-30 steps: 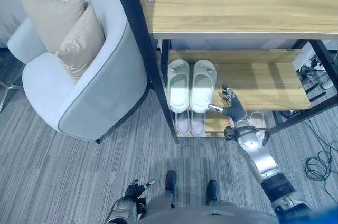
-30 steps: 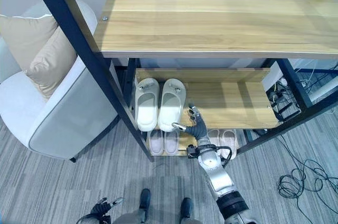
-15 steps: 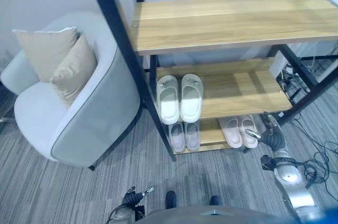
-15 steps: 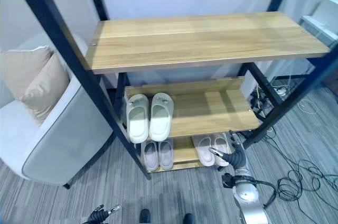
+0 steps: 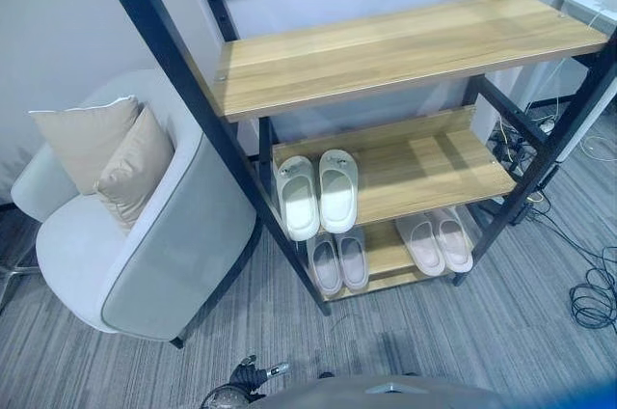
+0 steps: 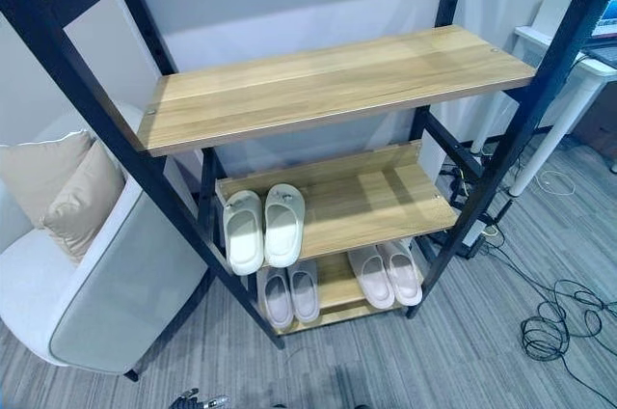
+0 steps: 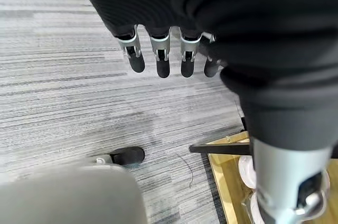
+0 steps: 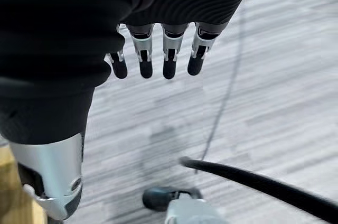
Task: Arrange the slippers neatly on the shoe rack.
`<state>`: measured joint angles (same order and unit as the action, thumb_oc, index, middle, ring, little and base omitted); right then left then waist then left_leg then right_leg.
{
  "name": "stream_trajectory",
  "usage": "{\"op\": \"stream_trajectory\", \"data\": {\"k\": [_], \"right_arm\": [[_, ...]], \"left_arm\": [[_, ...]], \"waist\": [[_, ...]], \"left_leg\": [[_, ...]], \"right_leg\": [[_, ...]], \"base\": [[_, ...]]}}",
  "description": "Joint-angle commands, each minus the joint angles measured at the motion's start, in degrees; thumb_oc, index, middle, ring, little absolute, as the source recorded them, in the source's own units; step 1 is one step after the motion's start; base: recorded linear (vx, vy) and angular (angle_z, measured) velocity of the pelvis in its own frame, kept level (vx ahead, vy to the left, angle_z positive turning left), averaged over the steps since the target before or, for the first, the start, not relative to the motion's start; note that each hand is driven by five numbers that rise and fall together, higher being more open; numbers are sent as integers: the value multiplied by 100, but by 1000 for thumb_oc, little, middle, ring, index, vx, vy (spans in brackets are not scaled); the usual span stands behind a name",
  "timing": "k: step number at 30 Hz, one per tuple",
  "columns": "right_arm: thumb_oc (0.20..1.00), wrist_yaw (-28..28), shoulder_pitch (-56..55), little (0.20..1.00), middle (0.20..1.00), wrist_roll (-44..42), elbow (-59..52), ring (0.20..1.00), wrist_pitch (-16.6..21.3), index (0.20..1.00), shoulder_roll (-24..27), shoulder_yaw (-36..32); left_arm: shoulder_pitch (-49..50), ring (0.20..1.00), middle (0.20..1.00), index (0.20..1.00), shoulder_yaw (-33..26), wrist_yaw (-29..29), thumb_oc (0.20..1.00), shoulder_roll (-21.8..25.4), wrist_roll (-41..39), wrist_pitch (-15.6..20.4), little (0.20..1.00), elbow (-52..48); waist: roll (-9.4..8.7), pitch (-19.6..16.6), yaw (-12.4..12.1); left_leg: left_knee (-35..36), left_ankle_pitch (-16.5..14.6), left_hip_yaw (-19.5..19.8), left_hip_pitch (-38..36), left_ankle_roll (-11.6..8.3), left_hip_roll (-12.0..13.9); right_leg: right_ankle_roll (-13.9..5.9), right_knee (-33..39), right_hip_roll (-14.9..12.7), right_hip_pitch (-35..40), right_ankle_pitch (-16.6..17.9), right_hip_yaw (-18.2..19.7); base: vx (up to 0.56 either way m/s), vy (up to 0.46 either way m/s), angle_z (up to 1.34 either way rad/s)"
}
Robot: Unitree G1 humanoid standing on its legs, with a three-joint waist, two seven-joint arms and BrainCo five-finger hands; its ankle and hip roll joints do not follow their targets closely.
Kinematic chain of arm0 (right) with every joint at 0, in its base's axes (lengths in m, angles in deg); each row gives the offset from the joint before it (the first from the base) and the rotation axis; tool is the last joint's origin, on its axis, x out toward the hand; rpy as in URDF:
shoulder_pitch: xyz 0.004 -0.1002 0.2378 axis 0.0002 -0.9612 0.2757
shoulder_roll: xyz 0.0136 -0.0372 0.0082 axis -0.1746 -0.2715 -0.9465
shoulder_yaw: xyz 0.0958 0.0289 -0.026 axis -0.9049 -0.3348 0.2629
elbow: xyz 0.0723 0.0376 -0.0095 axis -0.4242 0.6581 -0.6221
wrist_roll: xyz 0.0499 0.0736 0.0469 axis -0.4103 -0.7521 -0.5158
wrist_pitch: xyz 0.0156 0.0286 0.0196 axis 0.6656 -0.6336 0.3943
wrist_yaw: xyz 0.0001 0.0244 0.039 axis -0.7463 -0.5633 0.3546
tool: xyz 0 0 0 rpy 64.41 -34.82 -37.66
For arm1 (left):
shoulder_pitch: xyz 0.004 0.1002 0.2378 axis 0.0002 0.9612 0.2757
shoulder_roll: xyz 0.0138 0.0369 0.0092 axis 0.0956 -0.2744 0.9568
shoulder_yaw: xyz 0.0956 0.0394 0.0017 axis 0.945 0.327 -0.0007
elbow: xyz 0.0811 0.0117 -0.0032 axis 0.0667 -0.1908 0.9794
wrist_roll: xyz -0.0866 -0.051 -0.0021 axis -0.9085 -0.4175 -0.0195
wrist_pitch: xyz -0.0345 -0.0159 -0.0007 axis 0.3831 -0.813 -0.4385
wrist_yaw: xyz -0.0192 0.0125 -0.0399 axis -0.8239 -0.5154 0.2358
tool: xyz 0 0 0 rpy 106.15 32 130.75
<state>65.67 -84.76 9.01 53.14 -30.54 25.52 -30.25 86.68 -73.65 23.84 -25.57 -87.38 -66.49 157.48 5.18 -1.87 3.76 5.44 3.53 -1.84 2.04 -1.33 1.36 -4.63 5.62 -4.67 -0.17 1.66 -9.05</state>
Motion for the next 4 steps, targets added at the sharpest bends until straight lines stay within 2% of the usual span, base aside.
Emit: {"op": "stream_trajectory", "data": {"k": [1,4], "right_arm": [[1000,62,320,1000,1000,-82,-52,1000,-63,1000,-59,119],[1000,104,327,1000,1000,-117,-109,1000,-68,1000,-130,135]], "left_arm": [[-296,1000,1000,1000,-99,57,1000,80,114,83,1000,191],[-323,1000,1000,1000,-163,36,1000,89,17,50,1000,186]], "waist": [[-297,106,-17],[-282,132,66]], "left_leg": [[-44,-539,102,-137,-157,-3],[-44,-561,49,-196,-155,15]], "right_leg": [[-396,-62,-296,-86,-40,-151],[-361,-62,-255,-83,-66,-71]], "base": [[-2,-54,2],[-1,-35,0]]}}
